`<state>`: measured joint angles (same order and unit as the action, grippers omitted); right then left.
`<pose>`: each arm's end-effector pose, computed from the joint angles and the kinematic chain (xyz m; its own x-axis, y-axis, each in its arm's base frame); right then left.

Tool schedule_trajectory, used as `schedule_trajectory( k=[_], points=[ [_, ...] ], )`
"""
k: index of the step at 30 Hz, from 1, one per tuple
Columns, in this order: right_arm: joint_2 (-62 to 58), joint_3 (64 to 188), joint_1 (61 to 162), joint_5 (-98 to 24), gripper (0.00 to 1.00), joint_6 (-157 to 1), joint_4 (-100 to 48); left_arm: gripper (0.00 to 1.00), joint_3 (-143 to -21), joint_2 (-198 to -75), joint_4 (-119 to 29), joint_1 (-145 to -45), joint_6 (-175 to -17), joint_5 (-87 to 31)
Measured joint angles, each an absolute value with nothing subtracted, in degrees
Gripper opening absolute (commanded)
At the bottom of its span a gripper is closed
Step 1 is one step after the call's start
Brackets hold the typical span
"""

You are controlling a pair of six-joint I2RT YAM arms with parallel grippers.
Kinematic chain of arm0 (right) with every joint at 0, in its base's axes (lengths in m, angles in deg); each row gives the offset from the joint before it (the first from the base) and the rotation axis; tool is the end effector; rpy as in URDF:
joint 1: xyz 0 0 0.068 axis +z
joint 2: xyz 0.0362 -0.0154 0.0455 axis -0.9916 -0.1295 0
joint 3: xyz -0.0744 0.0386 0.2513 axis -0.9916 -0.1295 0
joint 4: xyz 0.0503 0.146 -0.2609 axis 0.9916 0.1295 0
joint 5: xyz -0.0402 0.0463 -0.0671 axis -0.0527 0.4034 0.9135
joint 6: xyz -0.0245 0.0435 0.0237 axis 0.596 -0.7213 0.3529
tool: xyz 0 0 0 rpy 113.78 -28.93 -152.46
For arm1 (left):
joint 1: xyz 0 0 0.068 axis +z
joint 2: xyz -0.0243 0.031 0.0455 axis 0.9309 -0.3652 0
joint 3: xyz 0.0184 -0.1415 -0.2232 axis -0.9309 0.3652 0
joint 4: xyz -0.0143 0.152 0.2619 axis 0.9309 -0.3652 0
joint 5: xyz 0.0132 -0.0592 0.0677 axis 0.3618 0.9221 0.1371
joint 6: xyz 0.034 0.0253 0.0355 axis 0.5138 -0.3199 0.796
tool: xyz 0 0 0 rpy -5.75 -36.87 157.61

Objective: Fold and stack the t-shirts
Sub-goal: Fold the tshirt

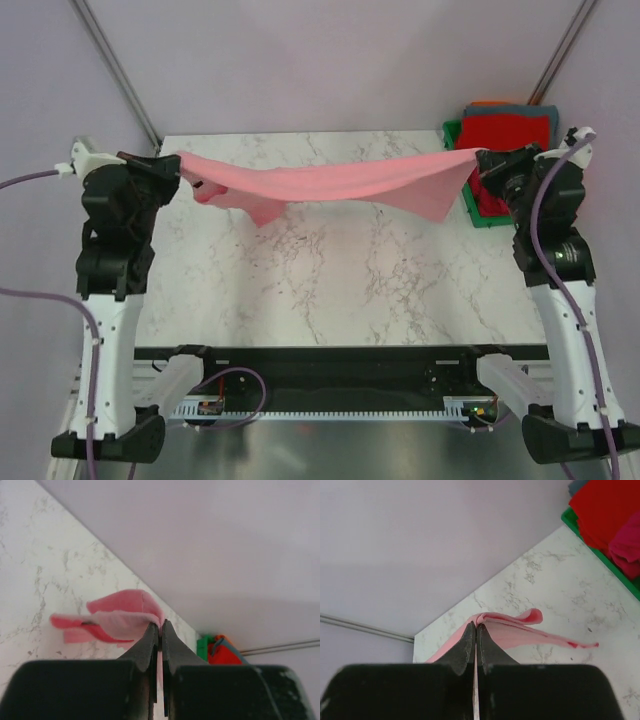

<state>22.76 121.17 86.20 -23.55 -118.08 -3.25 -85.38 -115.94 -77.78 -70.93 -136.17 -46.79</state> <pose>0.2537 0.0121 0.4391 -0.0722 0.7204 -0.6897 0.1422 0.6919 0.7078 0.2337 -0.0028 0.4597 -0.0068 -0.7722 -0.6354 -0.2260 0.6202 -0.7512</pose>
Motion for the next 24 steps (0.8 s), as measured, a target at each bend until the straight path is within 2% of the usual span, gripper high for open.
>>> schedule_trajectory(
  k=[6, 12, 17, 24],
  points=[
    [31.7, 128.6, 86.2, -22.2, 0.0, -116.6, 0.5, 0.02, -97.0, -109.3, -83.5, -70.9, -133.5, -47.1],
    [34.9, 134.0, 86.2, -20.0, 0.0, -116.0, 1.5, 0.02, -105.6, -110.1, -86.8, -70.9, -132.6, -47.6],
    [31.0, 134.1, 86.2, -19.6, 0.0, -116.2, 2.0, 0.02, -106.3, -115.3, -88.4, -70.9, -132.6, -47.6],
    [17.0, 131.2, 86.2, -21.4, 0.0, -117.3, 1.4, 0.02, -104.8, -129.1, -88.9, -70.9, -132.6, -46.9]
  ],
)
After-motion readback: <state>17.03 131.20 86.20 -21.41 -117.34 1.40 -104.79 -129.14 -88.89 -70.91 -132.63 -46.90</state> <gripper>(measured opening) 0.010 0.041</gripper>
